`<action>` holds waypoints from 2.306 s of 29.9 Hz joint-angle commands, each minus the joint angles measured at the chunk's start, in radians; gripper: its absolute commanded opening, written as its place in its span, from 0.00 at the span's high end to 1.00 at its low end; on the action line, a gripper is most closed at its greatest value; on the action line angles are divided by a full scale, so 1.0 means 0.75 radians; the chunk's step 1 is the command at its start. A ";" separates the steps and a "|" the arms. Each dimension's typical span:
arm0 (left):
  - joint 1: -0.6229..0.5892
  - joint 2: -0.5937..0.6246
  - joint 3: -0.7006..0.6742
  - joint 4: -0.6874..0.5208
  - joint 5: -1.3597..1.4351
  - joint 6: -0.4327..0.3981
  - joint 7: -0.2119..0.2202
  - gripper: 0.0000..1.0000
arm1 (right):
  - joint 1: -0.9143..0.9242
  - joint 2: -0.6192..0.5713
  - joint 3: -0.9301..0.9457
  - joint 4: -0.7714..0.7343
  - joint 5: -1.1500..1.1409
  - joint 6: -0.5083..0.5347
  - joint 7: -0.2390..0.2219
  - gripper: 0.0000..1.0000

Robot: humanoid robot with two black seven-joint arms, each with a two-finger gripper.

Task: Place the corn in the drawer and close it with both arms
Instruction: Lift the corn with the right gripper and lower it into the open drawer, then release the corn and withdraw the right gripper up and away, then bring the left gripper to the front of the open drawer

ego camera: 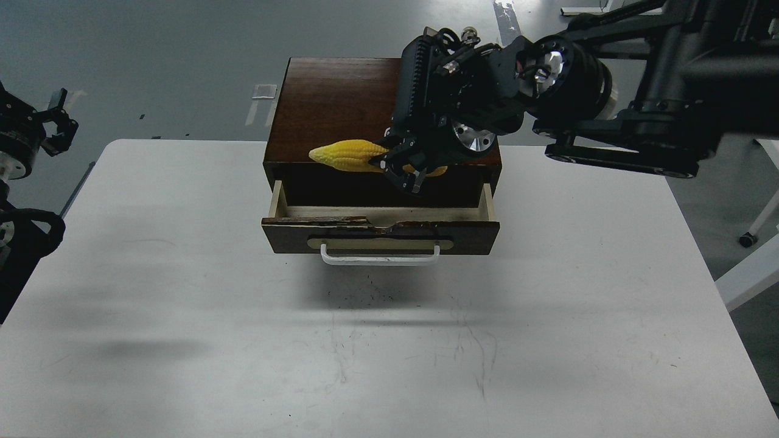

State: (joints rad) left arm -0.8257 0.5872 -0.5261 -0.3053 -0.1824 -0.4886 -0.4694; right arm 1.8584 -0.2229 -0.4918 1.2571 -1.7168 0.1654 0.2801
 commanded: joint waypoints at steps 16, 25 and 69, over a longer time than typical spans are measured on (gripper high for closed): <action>0.003 -0.004 -0.002 0.000 -0.002 0.000 -0.008 0.02 | -0.083 0.074 -0.001 -0.052 0.009 -0.006 0.001 0.62; 0.005 0.007 -0.020 0.000 -0.019 0.000 -0.016 0.02 | -0.095 0.060 0.005 -0.048 0.021 -0.020 0.003 0.44; -0.310 0.236 -0.018 -1.621 1.750 0.000 -0.018 0.60 | -0.966 -0.662 1.032 -0.733 2.048 0.166 0.009 0.00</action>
State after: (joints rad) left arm -1.0589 0.7503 -0.5455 -1.4132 0.9208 -0.4888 -0.4528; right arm 1.1823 -0.7234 0.2191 0.7155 -0.2011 0.2795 0.2852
